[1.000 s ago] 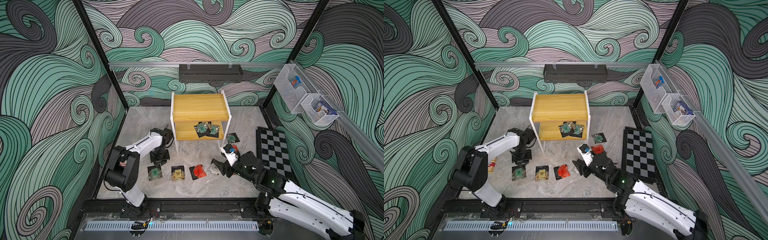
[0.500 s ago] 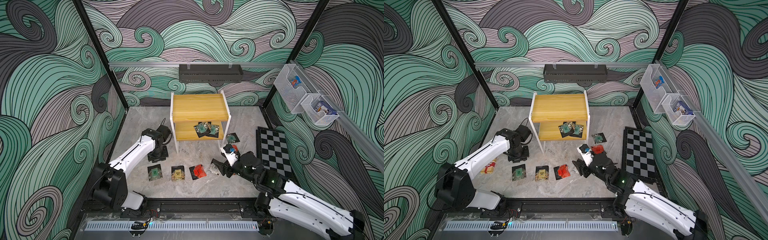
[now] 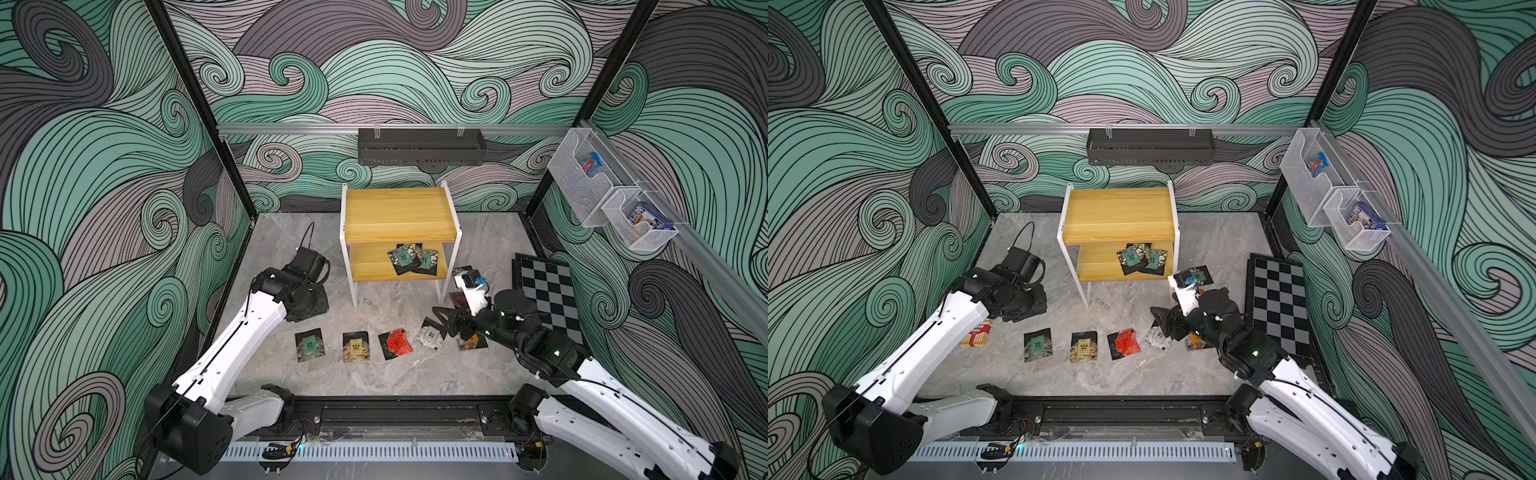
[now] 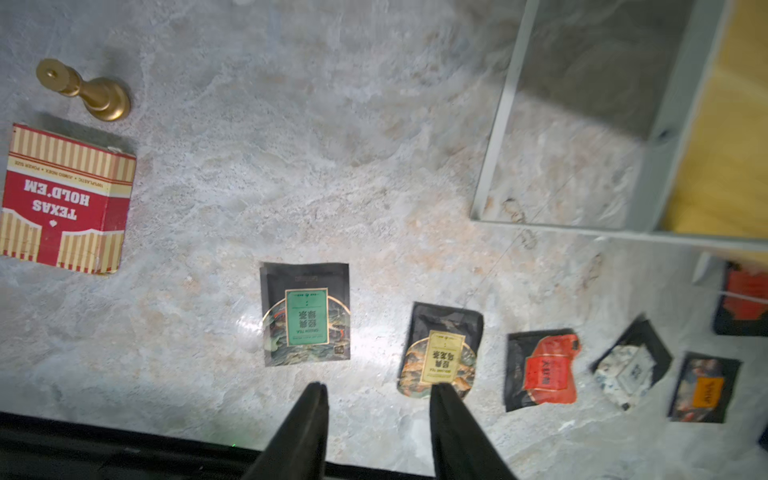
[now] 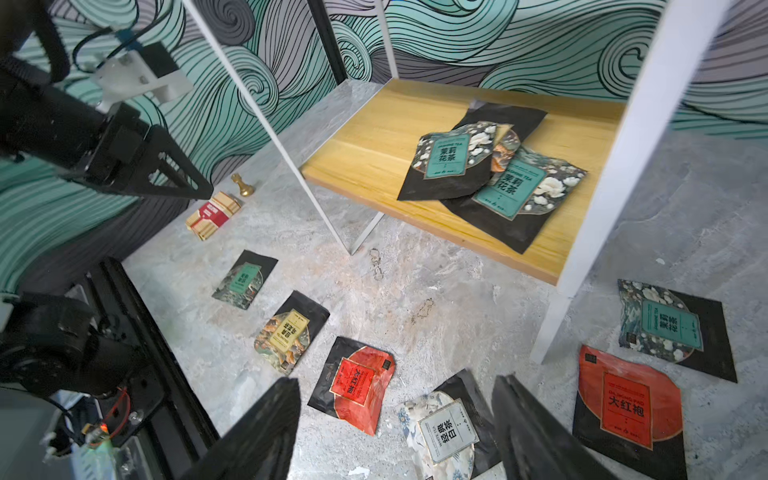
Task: Remove the tea bags from the shelf
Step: Pick up the tea bag from the shelf.
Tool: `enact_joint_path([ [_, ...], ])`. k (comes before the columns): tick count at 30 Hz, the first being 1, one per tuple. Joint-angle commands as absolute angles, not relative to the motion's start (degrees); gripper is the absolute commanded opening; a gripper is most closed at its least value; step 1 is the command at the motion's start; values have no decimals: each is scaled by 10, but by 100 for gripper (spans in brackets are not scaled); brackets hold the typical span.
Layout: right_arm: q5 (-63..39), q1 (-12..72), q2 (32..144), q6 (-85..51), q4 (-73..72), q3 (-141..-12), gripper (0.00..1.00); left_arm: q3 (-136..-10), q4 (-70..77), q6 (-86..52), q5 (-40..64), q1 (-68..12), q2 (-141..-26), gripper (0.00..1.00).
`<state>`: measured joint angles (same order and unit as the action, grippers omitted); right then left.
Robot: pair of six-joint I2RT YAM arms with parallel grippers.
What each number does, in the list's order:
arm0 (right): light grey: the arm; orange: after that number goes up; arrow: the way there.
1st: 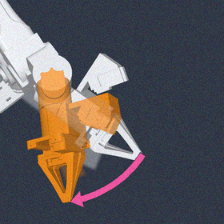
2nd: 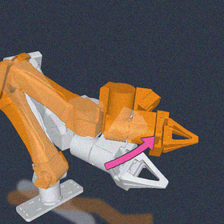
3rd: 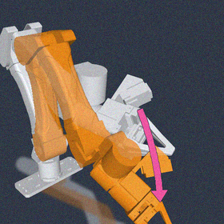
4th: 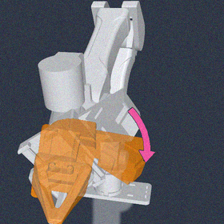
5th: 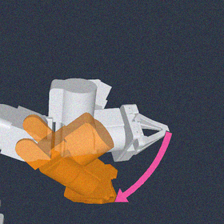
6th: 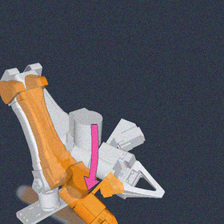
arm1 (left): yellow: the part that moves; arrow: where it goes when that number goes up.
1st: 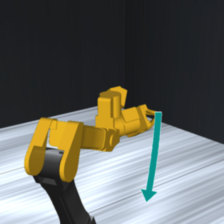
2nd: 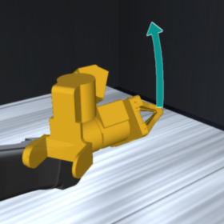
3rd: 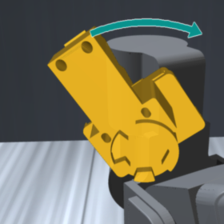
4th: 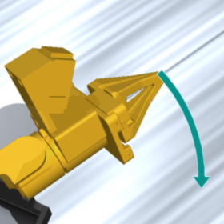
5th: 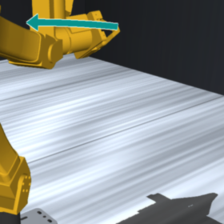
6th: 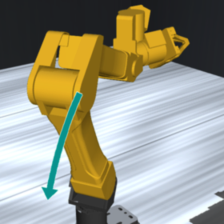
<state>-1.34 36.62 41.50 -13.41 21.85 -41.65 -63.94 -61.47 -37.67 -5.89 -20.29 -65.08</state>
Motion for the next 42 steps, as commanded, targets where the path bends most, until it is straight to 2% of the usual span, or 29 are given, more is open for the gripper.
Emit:
enact_joint_path([
  [1, -107, 308, 408, -173, 251, -438, 77, -648, -577, -358, -39, -187, -625, 47],
  [8, -245, 143, 417, -215, 261, -460, 80, -653, -541, -343, 18, -157, -615, 48],
  [14, -239, 101, 465, -230, 264, -500, 81, -654, -495, -343, 93, -129, -613, 50],
  [23, -266, 31, 569, -272, 258, -562, 88, -654, -481, -339, 128, -114, -611, 51],
  [32, -360, -32, 738, -330, 231, -638, 89, -652, -474, -334, 147, -111, -606, 51],
  [38, -467, -34, 887, -329, 235, -723, 86, -652, -474, -330, 154, -111, -607, 52],
  [42, -489, -23, 946, -294, 273, -773, 86, -649, -473, -331, 159, -110, -612, 52],
])
